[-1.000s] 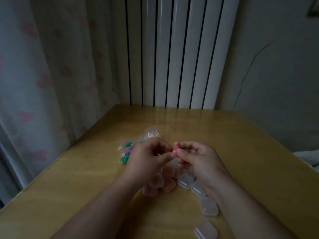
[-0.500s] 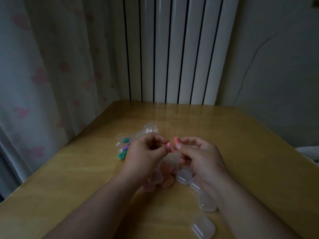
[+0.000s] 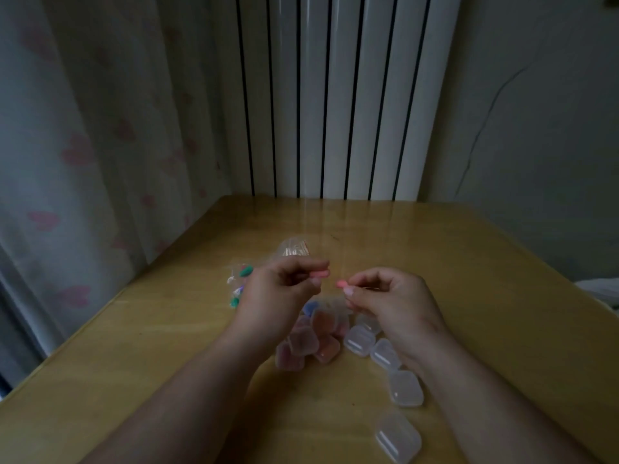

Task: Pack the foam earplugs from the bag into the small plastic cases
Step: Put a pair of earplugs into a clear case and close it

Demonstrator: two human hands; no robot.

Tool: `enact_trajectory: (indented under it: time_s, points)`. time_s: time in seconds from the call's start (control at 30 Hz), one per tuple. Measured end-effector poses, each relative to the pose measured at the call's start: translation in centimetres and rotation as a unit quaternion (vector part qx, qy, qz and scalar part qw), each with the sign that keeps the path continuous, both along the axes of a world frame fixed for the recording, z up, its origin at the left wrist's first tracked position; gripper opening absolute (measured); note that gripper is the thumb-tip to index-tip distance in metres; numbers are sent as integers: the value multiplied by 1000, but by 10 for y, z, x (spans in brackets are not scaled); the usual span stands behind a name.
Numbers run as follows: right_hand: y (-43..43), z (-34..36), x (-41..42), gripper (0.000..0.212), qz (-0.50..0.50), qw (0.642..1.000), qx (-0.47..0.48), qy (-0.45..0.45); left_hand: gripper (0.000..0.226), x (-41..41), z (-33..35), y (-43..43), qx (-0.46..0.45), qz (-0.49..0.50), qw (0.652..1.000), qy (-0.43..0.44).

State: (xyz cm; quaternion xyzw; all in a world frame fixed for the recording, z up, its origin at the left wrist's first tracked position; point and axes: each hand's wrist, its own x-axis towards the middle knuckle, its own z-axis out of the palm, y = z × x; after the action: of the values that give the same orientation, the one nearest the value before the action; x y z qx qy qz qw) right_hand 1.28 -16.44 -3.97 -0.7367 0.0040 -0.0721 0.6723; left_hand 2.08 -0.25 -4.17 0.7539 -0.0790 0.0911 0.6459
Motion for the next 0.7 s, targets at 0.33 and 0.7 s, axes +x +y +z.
enact_trajectory:
  time_s: [0.33, 0.7]
  points:
    - [-1, 1, -2, 25, 33, 999, -15, -21, 10, 1, -3, -5, 26, -5, 999, -29]
    - [2, 1, -2, 22, 49, 998, 23, -26, 10, 4, -6, -3, 36, 1, 999, -19]
